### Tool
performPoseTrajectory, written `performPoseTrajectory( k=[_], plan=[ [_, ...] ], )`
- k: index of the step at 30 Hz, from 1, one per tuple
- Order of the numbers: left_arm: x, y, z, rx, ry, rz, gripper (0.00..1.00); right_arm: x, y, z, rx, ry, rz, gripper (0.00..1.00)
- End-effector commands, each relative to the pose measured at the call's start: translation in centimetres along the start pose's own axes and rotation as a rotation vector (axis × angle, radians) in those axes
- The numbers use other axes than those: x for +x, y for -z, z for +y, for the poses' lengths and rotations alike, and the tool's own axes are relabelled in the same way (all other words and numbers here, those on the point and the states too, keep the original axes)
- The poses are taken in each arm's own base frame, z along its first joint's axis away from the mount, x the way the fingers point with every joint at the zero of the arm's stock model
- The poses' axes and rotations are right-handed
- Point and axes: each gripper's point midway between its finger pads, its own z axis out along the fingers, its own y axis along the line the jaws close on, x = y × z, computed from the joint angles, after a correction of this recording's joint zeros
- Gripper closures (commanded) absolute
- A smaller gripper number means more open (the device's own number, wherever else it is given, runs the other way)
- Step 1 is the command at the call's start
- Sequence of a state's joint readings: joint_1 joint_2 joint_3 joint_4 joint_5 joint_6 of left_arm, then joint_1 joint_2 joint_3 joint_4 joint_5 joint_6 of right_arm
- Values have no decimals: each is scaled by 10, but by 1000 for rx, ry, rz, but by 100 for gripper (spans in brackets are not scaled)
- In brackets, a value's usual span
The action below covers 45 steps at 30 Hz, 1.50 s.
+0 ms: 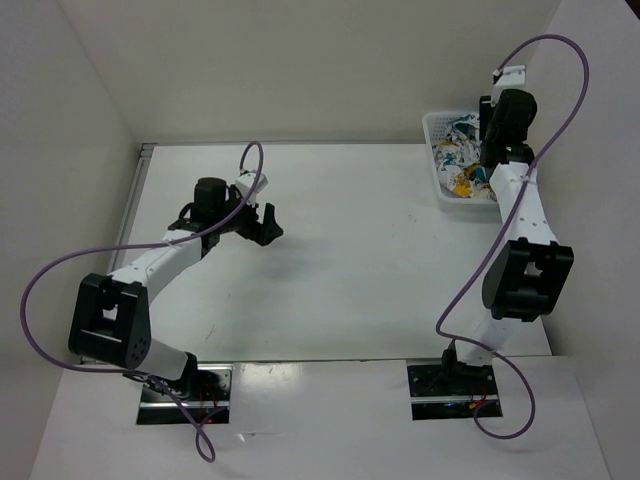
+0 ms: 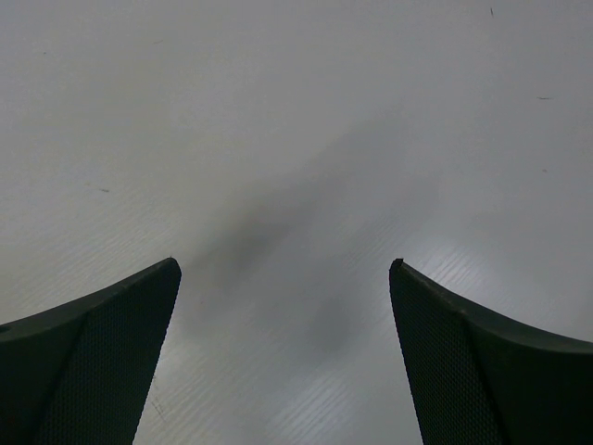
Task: Fold and stack the shorts
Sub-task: Grab the shorts from the pile
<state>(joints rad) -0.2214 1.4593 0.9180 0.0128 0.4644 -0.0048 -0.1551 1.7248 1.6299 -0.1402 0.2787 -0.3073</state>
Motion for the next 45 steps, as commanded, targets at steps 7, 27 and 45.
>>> performPoseTrajectory(
  k=[7,27,45],
  plan=[
    [-6,14,-9,8,-37,-59,0,112,-12,-27,65,98,237,9],
    [0,0,-5,28,-21,-31,0,204,-27,-27,-7,168,426,23],
    [-13,5,-2,0,-48,-81,0,-6,7,-17,4,110,-5,100]
  ],
)
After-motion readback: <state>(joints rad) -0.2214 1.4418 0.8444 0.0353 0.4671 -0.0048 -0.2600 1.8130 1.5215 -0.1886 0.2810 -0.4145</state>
